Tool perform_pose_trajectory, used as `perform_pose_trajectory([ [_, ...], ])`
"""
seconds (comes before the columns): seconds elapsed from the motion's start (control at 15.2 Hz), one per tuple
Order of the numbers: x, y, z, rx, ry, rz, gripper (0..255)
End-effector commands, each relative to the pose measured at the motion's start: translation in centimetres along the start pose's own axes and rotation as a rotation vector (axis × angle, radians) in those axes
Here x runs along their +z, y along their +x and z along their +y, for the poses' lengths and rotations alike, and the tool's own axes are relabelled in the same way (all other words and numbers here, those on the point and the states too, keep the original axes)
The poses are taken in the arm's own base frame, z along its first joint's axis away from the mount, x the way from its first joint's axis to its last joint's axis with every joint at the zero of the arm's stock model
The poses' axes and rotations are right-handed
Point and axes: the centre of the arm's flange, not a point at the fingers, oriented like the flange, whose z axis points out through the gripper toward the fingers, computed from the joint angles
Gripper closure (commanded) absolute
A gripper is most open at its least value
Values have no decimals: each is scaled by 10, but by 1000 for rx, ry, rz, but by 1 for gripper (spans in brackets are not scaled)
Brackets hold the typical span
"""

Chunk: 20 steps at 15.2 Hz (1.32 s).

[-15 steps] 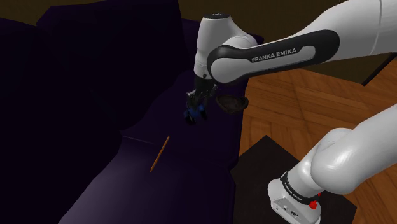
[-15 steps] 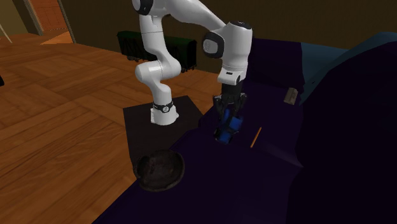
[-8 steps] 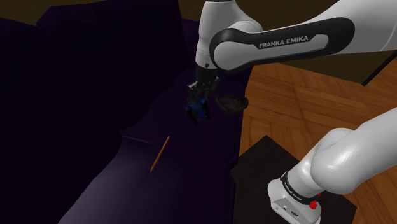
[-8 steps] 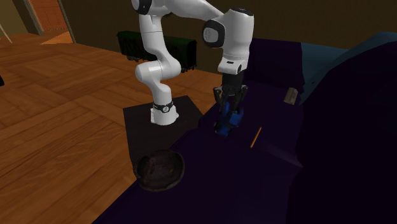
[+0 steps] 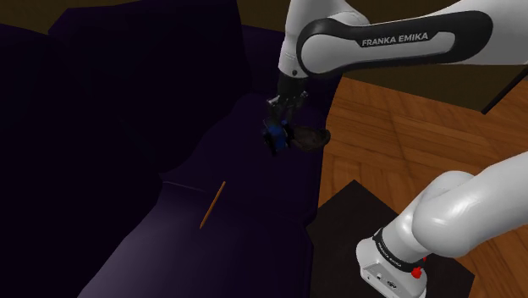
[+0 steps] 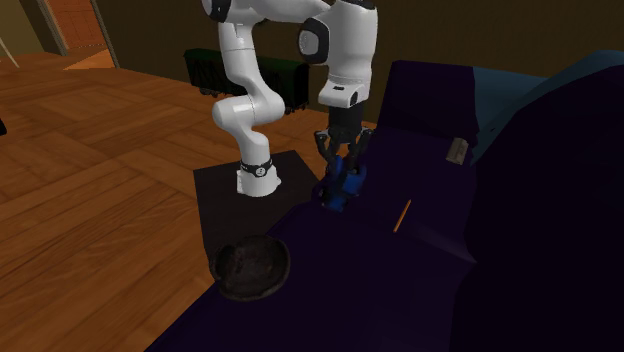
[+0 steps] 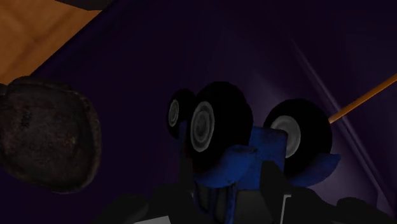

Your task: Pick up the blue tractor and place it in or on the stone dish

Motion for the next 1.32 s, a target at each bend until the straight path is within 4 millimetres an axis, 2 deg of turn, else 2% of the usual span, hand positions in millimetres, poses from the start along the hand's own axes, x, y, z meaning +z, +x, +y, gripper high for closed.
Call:
perform_pose_trajectory([
  [0.0, -1, 2, 24, -2, 0, 1, 255],
  [0.99, -10, 15, 222, -2, 0, 1, 255],
  [1.06, -10, 15, 231, -2, 0, 1, 255],
  [1.25, 5, 15, 230, -2, 0, 1, 255],
])
